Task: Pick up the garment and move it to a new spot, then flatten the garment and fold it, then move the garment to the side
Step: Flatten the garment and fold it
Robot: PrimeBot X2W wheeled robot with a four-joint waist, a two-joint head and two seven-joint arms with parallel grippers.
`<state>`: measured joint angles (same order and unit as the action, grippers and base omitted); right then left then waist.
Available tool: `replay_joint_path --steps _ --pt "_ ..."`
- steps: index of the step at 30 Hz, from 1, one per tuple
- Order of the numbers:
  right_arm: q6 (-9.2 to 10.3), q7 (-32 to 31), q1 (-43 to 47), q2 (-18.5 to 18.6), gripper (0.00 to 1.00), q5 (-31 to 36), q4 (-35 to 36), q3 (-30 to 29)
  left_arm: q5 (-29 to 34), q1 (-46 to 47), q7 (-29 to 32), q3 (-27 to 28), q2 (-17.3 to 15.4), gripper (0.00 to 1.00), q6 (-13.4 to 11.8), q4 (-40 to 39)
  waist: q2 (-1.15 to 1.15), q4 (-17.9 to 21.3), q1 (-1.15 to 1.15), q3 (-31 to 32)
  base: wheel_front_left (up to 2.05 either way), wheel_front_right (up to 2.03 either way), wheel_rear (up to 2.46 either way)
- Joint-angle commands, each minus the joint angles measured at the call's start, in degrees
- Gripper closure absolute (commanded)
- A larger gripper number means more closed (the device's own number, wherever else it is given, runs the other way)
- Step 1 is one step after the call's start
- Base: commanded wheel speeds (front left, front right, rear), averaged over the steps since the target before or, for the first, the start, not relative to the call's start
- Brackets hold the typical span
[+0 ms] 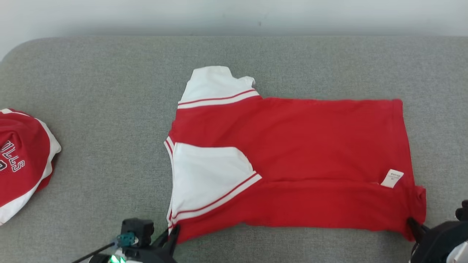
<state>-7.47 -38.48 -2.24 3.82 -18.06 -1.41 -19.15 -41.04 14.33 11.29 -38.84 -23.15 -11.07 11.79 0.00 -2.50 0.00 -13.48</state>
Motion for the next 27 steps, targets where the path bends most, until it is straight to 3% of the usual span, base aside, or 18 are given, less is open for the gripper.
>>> replay_joint_path --steps 1,10,18,19,20,21,27 --pt "-0.03 -0.9 2.0 0.4 1.0 -1.3 1.8 -0.2 -0.4 -3.2 1.6 -0.8 -1.4 1.0 -0.2 -0.2 0.0 0.1 0.0 0.7 0.0 0.0 0.0" --pt "-0.03 -2.2 7.7 -0.4 1.0 -3.5 7.6 -3.3 -1.1 -7.8 3.5 0.1 -6.1 1.0 -2.8 -8.6 0.0 0.7 0.0 2.0 0.0 0.0 0.0" --pt "-0.03 -2.9 9.1 -0.8 1.0 -3.8 6.0 -2.9 -1.8 -10.1 4.7 0.0 -6.5 1.0 -4.7 -9.8 0.0 1.1 0.0 2.3 0.0 0.0 0.0" --pt "-0.03 -2.7 9.2 -0.8 1.0 -3.6 5.6 -2.9 -1.3 -10.2 3.9 0.1 -6.4 0.67 -5.0 -9.8 0.0 1.1 0.0 2.3 0.0 0.0 0.0" --pt "-0.03 -2.4 9.2 -0.8 0.63 -3.4 5.3 -2.9 -0.9 -10.2 3.1 0.2 -6.4 0.09 -5.2 -9.6 0.0 1.1 0.0 2.4 0.0 0.0 0.0" --pt "-0.03 -2.0 9.2 -0.8 0.0 -3.3 4.9 -3.0 -0.6 -10.3 2.2 0.3 -6.2 0.0 -5.2 -9.4 0.0 1.1 0.0 2.4 0.0 0.0 0.0" --pt "-0.03 2.1 7.6 -0.9 0.0 -3.6 4.1 -3.2 -0.2 -10.6 -3.1 2.0 -5.3 0.0 -5.4 -8.2 0.0 1.5 0.0 3.3 0.0 0.0 0.0"
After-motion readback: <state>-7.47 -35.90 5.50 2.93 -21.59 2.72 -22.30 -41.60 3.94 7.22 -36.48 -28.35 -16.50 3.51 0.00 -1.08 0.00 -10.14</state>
